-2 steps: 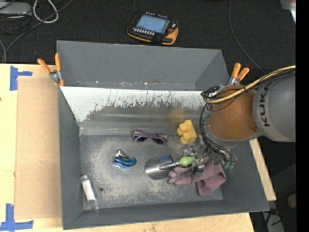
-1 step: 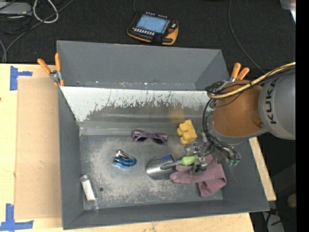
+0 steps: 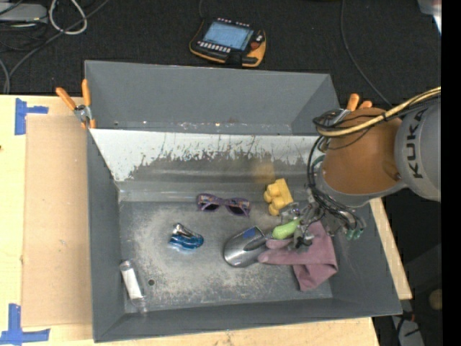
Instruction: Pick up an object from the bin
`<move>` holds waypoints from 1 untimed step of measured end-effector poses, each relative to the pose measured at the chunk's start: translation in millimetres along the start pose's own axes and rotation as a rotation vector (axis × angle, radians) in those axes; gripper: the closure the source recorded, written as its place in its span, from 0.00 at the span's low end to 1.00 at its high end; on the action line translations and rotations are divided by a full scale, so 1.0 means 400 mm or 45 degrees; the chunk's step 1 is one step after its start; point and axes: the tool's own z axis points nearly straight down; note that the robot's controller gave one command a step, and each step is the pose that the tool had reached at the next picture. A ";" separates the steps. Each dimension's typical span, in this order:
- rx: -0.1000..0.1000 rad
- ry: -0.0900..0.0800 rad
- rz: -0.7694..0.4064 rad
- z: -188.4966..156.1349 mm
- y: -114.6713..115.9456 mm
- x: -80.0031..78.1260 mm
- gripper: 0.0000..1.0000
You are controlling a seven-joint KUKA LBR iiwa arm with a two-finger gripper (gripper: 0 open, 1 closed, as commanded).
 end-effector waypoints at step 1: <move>-0.006 0.014 0.000 -0.059 0.005 0.008 1.00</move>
Offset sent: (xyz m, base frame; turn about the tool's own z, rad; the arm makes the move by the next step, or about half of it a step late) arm -0.0028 0.0010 0.0447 0.0005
